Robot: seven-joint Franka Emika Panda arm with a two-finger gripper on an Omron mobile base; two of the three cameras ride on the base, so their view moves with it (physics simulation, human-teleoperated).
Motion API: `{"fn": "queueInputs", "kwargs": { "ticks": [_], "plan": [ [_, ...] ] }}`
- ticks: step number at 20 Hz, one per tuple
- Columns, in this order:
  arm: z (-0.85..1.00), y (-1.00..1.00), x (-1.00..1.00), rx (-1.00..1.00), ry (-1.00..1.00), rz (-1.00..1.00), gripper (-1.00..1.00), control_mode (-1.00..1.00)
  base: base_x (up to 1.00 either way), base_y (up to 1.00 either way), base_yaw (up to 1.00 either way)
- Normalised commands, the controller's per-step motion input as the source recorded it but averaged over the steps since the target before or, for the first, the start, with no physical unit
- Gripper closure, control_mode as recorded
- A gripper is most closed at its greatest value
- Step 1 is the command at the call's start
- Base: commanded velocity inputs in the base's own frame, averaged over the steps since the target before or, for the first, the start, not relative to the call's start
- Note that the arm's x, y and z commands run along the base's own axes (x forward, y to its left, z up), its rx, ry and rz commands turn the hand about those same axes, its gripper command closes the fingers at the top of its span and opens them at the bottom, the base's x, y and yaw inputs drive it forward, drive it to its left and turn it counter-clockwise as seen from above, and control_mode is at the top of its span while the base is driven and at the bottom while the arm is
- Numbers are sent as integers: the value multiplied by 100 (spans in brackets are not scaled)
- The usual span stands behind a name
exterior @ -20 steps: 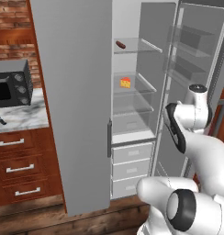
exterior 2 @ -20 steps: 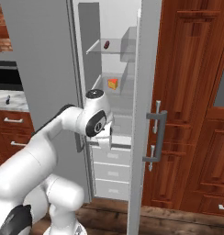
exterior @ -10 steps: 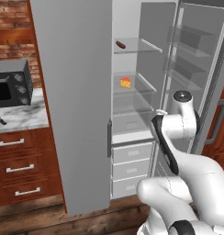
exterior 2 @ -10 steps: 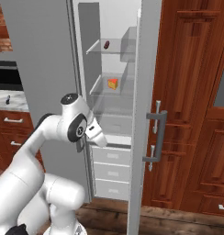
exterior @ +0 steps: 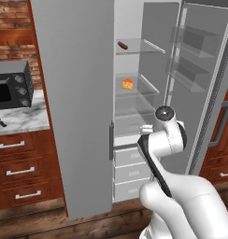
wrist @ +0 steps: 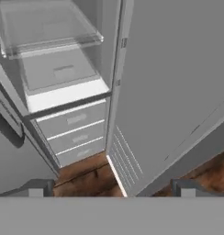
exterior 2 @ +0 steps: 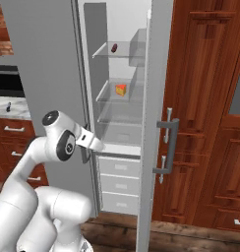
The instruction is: Retrieve the sausage and cheese from the fridge and place them on the cutting board on the counter.
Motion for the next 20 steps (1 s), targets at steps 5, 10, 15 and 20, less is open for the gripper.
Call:
{"fn": "queueInputs", "kwargs": {
  "ticks": [5, 10, 15, 20],
  "plan": [
    [1, 38, 5, -9, 3, 48, -100, -100, 0, 0, 0],
    [1, 18, -2, -2, 8, 22, -100, -100, 0, 0, 0],
    [0, 0, 0, 0, 0, 0, -100, -100, 0, 0, 0],
    [0, 0, 0, 0, 0, 0, -100, -100, 0, 0, 0]
  ]
}}
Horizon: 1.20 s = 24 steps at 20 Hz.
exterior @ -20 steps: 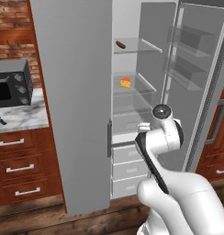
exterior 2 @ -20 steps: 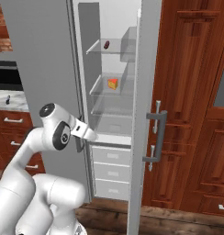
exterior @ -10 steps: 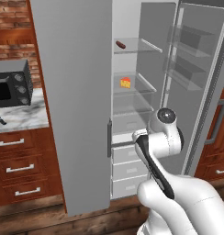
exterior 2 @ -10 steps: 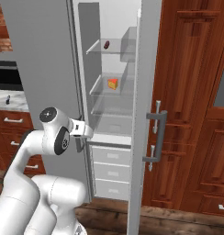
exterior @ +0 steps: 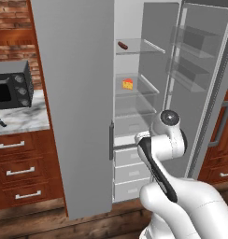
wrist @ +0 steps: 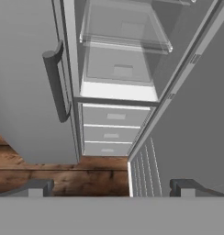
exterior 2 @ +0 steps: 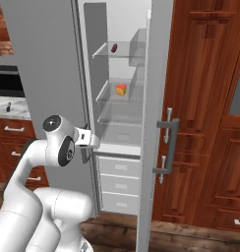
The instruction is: Retrieve the sausage and cheese from the fridge and place them on the cutting board on the counter.
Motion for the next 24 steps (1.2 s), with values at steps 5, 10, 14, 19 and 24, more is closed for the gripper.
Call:
{"fn": "queueInputs", "kwargs": {
  "ticks": [5, 10, 14, 19, 24],
  "plan": [
    [0, 0, 0, 0, 0, 0, -100, -100, 0, 0, 0],
    [0, 0, 0, 0, 0, 0, -100, -100, 0, 0, 0],
    [0, 0, 0, 0, 0, 0, -100, -100, 0, 0, 0],
    [0, 0, 0, 0, 0, 0, -100, -100, 0, 0, 0],
    [0, 0, 0, 0, 0, 0, -100, -100, 0, 0, 0]
  ]
}}
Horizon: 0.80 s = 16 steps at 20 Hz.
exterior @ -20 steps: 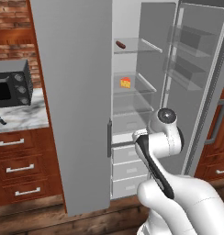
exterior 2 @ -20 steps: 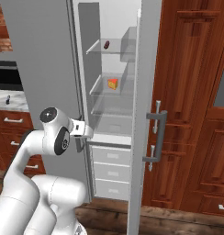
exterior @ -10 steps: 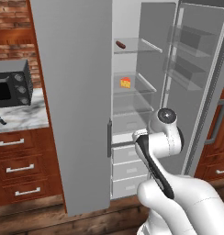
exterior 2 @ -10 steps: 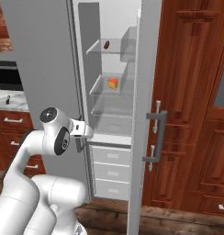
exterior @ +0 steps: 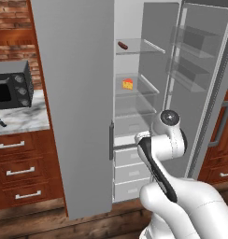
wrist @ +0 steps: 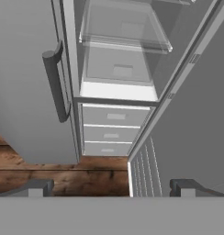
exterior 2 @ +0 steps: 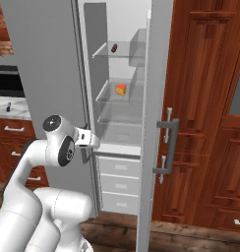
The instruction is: Retrieve the sausage and cheese from the fridge and place them on the cutting board on the counter.
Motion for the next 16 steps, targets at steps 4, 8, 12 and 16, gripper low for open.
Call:
{"fn": "queueInputs", "kwargs": {
  "ticks": [4, 8, 12, 16],
  "plan": [
    [0, 0, 0, 0, 0, 0, -100, 100, 0, 0, 0],
    [0, 0, 0, 0, 0, 0, -100, 100, 0, 0, 0],
    [0, 0, 0, 0, 0, 0, -100, 100, -1, 0, 0],
    [0, 0, 0, 0, 0, 0, -100, 100, 52, 12, -7]
  ]
}}
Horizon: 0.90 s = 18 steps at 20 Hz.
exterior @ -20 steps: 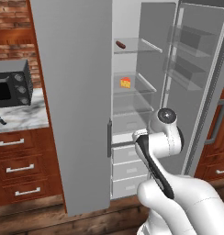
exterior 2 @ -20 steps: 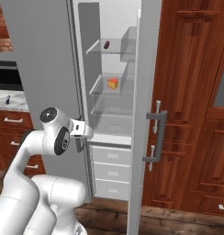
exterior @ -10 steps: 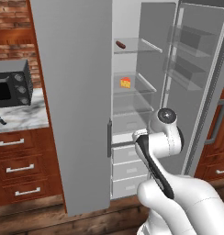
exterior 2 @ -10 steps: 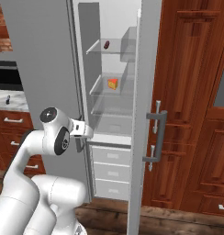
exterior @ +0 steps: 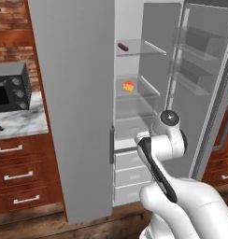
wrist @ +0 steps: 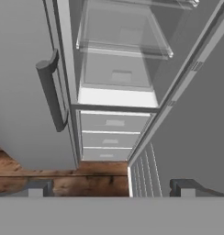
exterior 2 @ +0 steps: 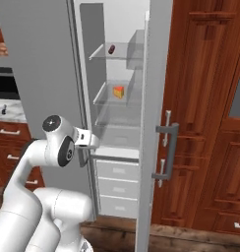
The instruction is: Retrieve the sausage and cheese from the fridge and place them on the cutting board on the counter.
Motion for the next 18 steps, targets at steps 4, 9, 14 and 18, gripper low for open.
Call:
{"fn": "queueInputs", "kwargs": {
  "ticks": [4, 9, 14, 18],
  "plan": [
    [0, 0, 0, 0, 0, 0, -100, 100, 61, 10, -2],
    [0, 0, 0, 0, 0, 0, -100, 100, 52, 4, 0],
    [0, 0, 0, 0, 0, 0, -100, 100, 46, 4, 0],
    [0, 0, 0, 0, 0, 0, -100, 100, 52, 1, 0]
  ]
}}
